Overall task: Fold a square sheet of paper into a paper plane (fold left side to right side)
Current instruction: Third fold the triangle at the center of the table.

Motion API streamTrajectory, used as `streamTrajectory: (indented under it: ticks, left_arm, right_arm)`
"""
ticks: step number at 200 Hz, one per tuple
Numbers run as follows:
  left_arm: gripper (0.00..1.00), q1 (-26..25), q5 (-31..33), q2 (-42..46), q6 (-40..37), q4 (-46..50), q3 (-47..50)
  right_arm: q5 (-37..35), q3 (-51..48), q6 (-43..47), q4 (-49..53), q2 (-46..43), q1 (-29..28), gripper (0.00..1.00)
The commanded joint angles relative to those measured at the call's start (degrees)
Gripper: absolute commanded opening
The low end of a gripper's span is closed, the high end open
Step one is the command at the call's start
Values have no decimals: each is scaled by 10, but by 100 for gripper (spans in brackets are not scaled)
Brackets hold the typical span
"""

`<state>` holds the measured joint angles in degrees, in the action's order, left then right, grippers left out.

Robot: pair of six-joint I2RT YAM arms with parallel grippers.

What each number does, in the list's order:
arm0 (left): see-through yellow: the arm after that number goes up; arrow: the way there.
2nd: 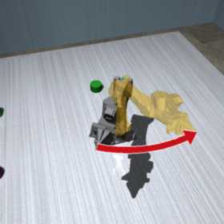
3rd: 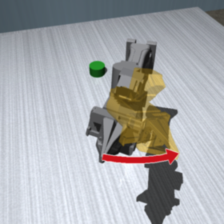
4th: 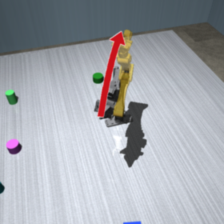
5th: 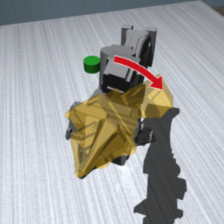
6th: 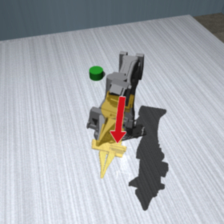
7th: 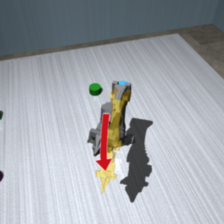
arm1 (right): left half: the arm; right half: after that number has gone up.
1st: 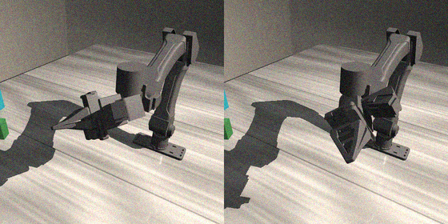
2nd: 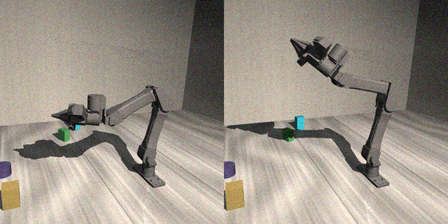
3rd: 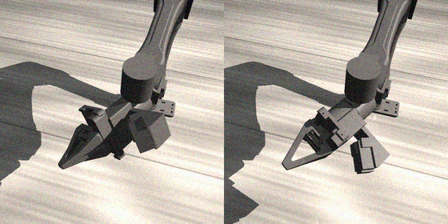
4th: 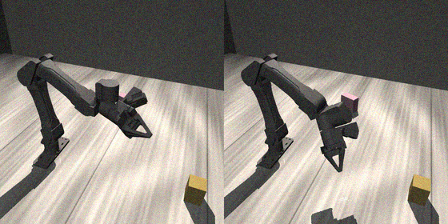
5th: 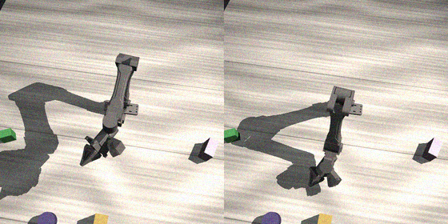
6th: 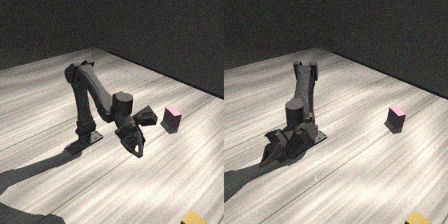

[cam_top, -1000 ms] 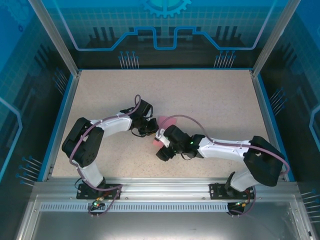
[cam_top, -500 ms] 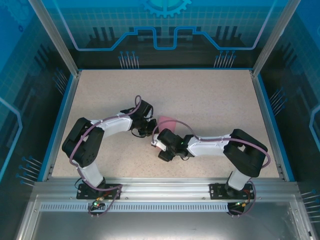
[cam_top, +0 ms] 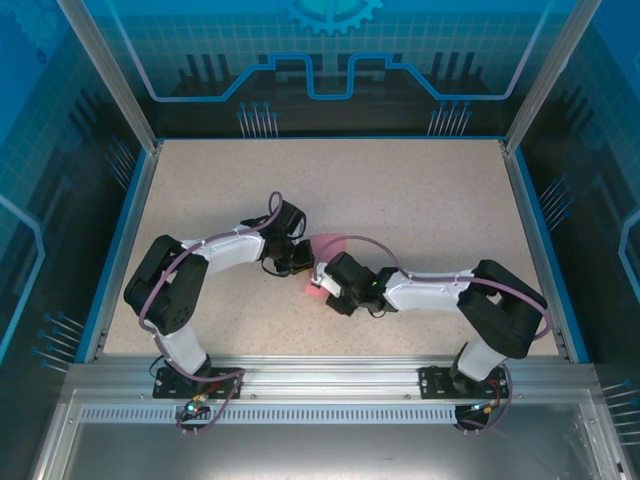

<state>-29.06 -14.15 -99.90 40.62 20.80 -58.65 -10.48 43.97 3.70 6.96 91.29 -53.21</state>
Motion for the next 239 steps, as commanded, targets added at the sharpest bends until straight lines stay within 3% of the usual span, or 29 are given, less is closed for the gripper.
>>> streamTrajectory:
  ticks: [1, 26, 41, 61, 98, 119, 165, 239]
  left_arm:
    - [12, -6, 5, 10, 6, 20, -23]
    - [13, -12, 2, 3, 9, 16, -29]
    - [13, -16, -4, 0, 16, 8, -29]
    - [14, -19, -4, -1, 19, 12, -34]
    - [26, -19, 17, 5, 9, 24, -36]
    - [30, -19, 14, 6, 4, 22, -35]
    - [36, -18, 14, 18, 7, 15, -29]
    - [40, -16, 2, 18, 13, 8, -20]
  right_arm:
    - [6, -20, 7, -12, -42, 12, 34]
    - [5, -36, 7, -15, -73, 13, 59]
    - [-3, -39, 9, -13, -84, 7, 64]
    - [-68, -48, 15, -29, -94, -31, 77]
    - [-120, -64, 6, -45, -96, -52, 87]
    - [-153, -71, 7, -54, -96, -79, 99]
    - [-249, -59, 20, -90, -33, -129, 99]
    - [-311, -10, 41, -136, 64, -158, 100]
